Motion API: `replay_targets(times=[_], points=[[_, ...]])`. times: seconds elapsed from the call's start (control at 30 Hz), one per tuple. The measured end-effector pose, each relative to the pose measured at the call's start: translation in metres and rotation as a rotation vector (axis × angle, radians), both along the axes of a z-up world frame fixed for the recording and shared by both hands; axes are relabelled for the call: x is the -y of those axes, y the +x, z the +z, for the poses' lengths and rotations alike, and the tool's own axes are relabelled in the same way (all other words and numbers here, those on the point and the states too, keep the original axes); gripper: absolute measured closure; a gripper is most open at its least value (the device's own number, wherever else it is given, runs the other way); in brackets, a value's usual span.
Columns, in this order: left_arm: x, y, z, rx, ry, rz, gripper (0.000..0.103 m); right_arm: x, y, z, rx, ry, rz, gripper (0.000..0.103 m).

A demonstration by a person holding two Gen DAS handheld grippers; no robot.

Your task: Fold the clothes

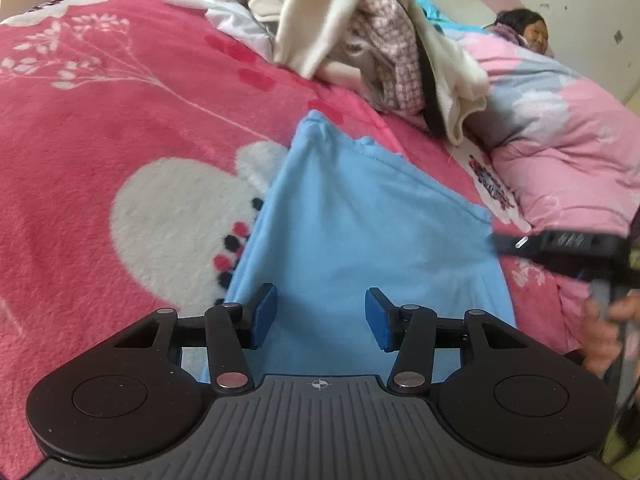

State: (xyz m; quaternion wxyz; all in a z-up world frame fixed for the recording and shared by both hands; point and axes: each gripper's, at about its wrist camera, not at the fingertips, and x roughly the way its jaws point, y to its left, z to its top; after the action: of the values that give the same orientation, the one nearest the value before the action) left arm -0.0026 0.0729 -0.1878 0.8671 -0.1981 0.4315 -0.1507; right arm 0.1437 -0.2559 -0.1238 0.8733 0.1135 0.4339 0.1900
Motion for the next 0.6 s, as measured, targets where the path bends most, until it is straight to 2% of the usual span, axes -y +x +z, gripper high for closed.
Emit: replay_targets(times=[0.13,0.2,0.23,0.3,0.33,0.37,0.43,0.53,0.6], points=[[0.000,0.003,-0.003,-0.006,-0.021,0.034,0.054,-0.062,-0.001,-0.017,-0.071,0.086,0.261,0.082],[0.004,0.002,-0.002,-0.001,-0.005,0.046,0.054,-0.071,0.010,-0.036,-0.086,0.019,0.246,0.083],[0.006,0.002,-0.001,0.002,0.005,0.046,0.054,-0.075,0.016,-0.046,-0.093,-0.014,0.238,0.093],[0.010,0.002,0.000,0.013,0.032,0.038,0.054,-0.050,0.032,-0.049,-0.115,0.022,0.111,0.102],[0.011,0.002,0.001,0.018,0.045,0.029,0.054,-0.039,0.036,-0.042,-0.099,0.026,0.053,0.099],[0.012,0.001,0.001,0.023,0.060,0.020,0.054,-0.036,0.035,-0.031,-0.058,-0.007,0.036,0.091],[0.015,0.000,0.000,0.030,0.088,0.003,0.053,-0.036,0.032,-0.012,0.003,-0.038,0.038,0.082],[0.017,-0.003,0.001,0.038,0.116,-0.013,0.053,-0.066,0.029,-0.004,-0.046,0.069,0.205,0.076],[0.017,-0.002,0.002,0.033,0.115,-0.005,0.053,-0.092,0.037,-0.020,-0.117,0.108,0.291,0.075]])
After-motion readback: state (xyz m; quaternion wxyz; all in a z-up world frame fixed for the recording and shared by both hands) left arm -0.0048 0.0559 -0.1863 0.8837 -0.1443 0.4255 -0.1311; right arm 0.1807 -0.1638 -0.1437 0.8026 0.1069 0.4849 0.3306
